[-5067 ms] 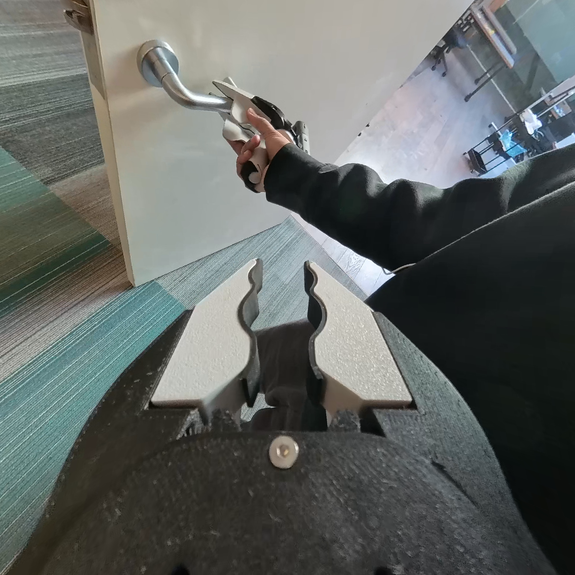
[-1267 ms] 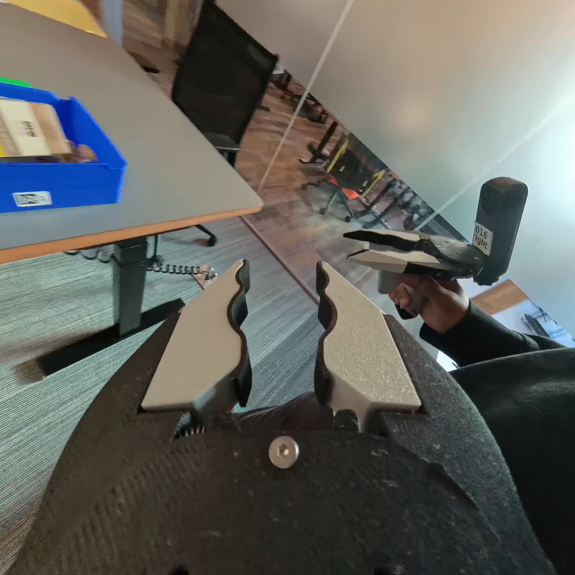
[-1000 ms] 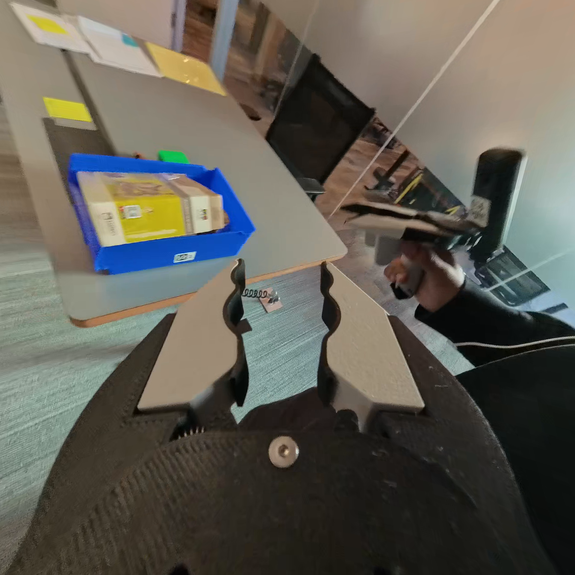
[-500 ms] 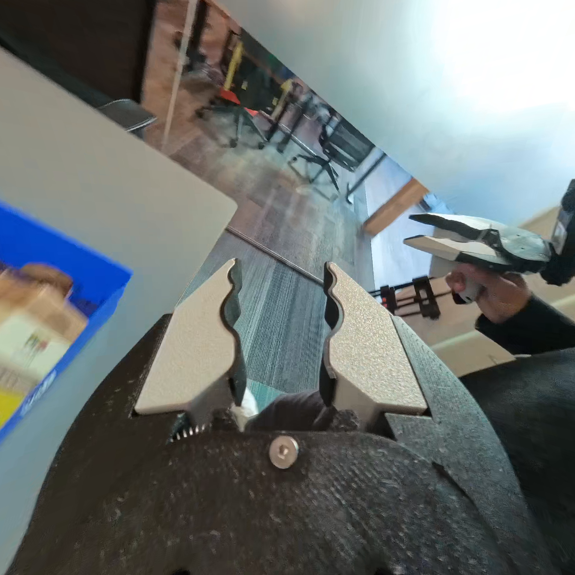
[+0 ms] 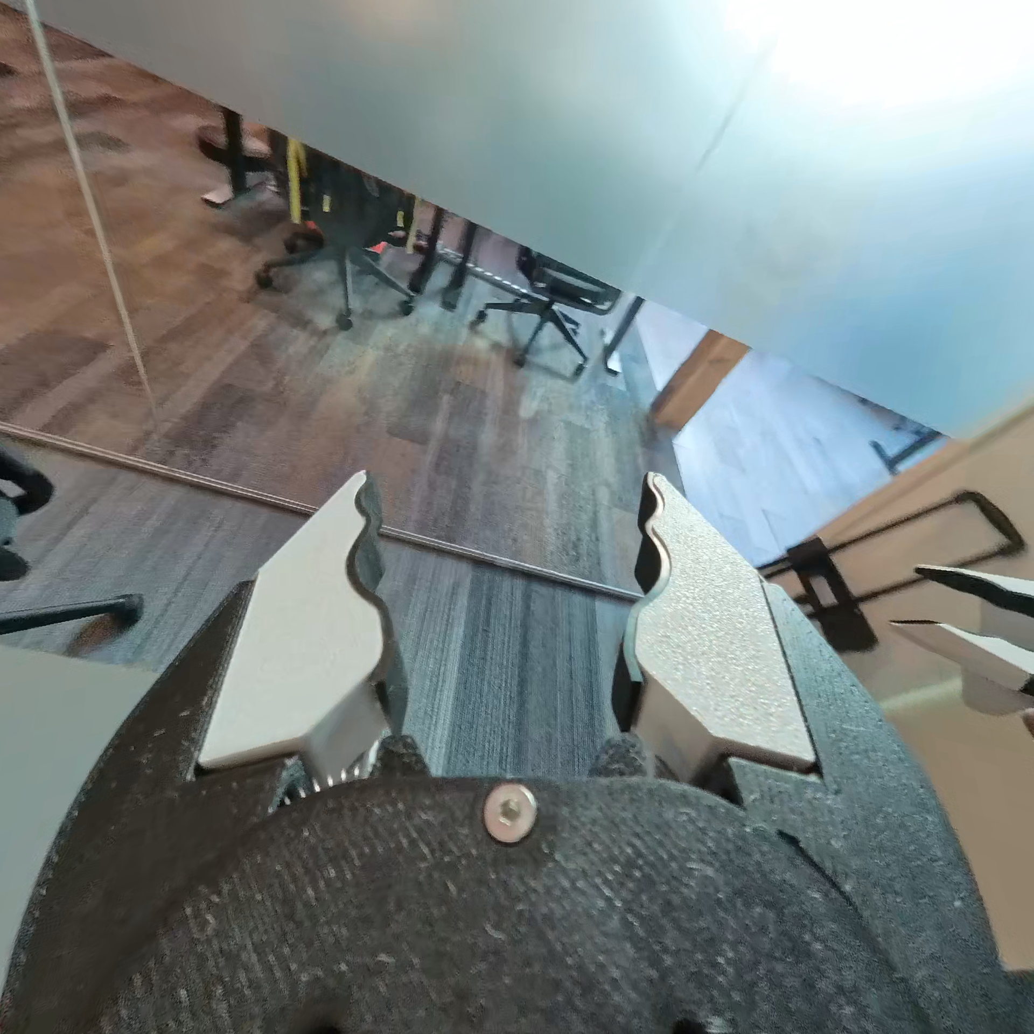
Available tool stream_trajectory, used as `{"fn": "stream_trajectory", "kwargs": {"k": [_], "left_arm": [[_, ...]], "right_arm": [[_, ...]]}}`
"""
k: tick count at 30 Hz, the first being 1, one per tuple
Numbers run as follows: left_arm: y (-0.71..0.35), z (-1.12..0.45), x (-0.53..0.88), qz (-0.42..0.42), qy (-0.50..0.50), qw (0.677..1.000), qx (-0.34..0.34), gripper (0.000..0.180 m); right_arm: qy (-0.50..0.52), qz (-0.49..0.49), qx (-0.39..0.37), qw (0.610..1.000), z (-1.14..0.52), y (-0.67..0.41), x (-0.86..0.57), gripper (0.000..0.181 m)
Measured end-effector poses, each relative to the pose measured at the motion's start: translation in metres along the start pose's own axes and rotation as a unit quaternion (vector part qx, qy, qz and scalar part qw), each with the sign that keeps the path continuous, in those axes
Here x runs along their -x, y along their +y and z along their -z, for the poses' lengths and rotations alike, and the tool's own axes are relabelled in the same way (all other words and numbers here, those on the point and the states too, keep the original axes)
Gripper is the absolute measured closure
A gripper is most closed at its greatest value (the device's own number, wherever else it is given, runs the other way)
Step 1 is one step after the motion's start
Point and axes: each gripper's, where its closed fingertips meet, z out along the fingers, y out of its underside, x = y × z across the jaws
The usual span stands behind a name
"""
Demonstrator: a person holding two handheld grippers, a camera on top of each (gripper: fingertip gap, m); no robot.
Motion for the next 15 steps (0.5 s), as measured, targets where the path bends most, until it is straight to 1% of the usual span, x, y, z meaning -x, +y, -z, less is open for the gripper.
{"fn": "stream_trajectory", "kwargs": {"k": [1, 3, 5, 6, 9, 11, 13, 15], "left_arm": [[-0.012, -0.016, 0.008, -0.006, -0.021, 1.000, 0.001, 0.088], [-0.038, -0.041, 0.046, -0.043, -0.093, 0.995, -0.006, 0.089], [-0.070, -0.060, 0.103, -0.062, -0.177, 0.981, -0.040, 0.094], [-0.085, -0.073, 0.132, -0.053, -0.204, 0.976, -0.060, 0.095], [-0.126, -0.136, 0.216, -0.011, -0.245, 0.964, -0.100, 0.096], [-0.161, -0.185, 0.272, -0.017, -0.271, 0.953, -0.134, 0.099], [-0.195, -0.230, 0.337, -0.022, -0.315, 0.936, -0.154, 0.099], [-0.226, -0.274, 0.400, -0.025, -0.344, 0.927, -0.150, 0.094]], "right_arm": [[-0.018, -0.002, -0.008, 1.000, -0.019, -0.017, -0.015, 0.114], [-0.052, -0.005, -0.034, 0.998, -0.065, -0.055, -0.036, 0.114], [-0.081, -0.007, -0.060, 0.995, -0.122, -0.094, -0.047, 0.114], [-0.095, -0.009, -0.064, 0.993, -0.153, -0.111, -0.048, 0.113], [-0.134, -0.022, -0.075, 0.988, -0.249, -0.171, -0.034, 0.112], [-0.162, -0.026, -0.098, 0.982, -0.302, -0.216, -0.016, 0.113], [-0.172, -0.006, -0.095, 0.981, -0.349, -0.259, -0.004, 0.114], [-0.180, 0.052, -0.131, 0.974, -0.376, -0.313, 0.006, 0.124]]}}
